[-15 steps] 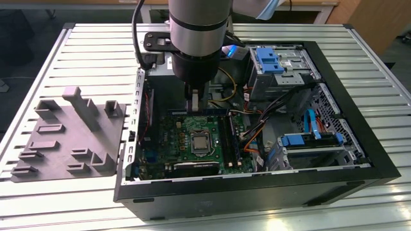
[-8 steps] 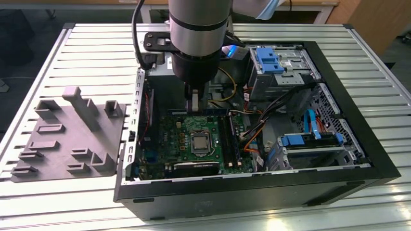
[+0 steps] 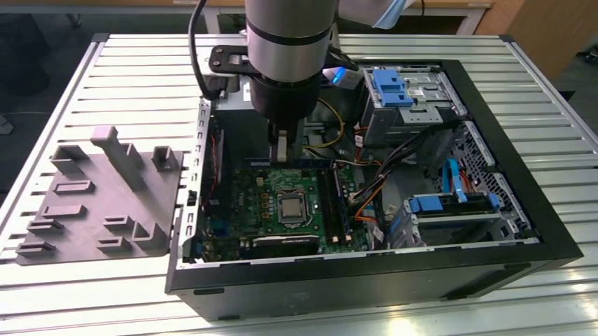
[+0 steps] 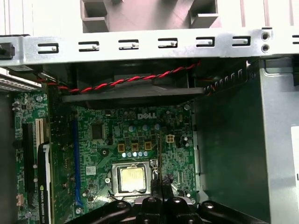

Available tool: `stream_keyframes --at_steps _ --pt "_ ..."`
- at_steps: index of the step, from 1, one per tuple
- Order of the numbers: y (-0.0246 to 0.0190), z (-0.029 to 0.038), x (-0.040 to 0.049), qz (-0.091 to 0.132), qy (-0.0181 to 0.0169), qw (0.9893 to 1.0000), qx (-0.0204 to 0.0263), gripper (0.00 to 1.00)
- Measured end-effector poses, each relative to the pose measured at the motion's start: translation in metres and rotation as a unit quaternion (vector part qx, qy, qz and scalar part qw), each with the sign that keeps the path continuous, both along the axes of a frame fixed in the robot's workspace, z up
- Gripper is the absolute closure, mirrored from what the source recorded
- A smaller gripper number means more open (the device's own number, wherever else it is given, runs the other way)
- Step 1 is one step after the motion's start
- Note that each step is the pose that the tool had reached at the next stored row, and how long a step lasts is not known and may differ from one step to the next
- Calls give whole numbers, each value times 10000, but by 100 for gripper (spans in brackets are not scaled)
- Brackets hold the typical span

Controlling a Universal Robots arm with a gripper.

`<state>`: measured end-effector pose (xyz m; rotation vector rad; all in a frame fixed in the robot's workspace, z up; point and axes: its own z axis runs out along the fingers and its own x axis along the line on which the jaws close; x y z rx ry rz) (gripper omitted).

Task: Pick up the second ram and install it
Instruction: 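Insert the second ram into the second slot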

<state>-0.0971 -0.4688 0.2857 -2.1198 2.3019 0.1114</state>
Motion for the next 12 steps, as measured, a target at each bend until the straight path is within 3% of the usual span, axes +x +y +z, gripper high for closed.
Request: stream_keyframes --at_steps 5,12 --pt "0 -1 0 -14 -1 10000 1 88" --pt "0 -4 1 -320 0 9995 0 88"
